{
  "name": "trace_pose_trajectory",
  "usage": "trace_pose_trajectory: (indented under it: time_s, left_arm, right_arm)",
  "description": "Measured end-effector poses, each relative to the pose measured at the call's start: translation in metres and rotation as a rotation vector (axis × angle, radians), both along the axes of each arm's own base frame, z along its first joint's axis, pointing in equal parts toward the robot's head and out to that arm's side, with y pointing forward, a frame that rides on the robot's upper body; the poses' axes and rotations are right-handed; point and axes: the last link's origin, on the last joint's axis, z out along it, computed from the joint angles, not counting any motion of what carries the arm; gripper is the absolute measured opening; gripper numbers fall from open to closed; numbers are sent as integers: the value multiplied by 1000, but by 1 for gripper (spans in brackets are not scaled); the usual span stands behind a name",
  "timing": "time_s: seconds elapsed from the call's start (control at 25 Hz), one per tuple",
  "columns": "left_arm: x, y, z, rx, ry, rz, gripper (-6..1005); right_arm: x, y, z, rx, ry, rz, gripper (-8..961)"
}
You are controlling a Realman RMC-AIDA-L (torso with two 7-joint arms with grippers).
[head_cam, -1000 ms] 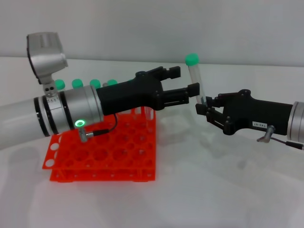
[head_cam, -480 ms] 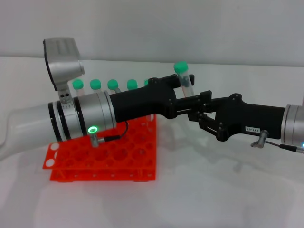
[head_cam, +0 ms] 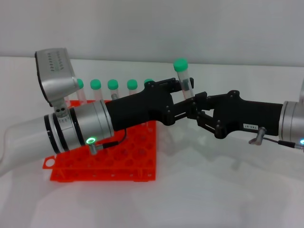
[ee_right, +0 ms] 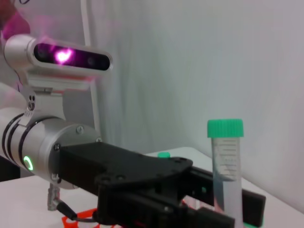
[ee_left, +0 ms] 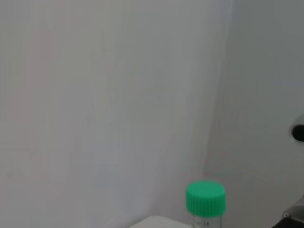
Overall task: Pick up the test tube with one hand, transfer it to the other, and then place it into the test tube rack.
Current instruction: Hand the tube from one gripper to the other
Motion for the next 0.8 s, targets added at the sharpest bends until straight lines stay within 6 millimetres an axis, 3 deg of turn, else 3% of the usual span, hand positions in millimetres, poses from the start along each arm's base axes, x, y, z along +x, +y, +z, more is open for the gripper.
trace_pose_trajectory:
  time_s: [0.8]
  left_arm:
    - [-6, -5, 6, 33, -24, 10, 460]
  right_arm:
    - [5, 3, -5, 26, -38, -5, 220]
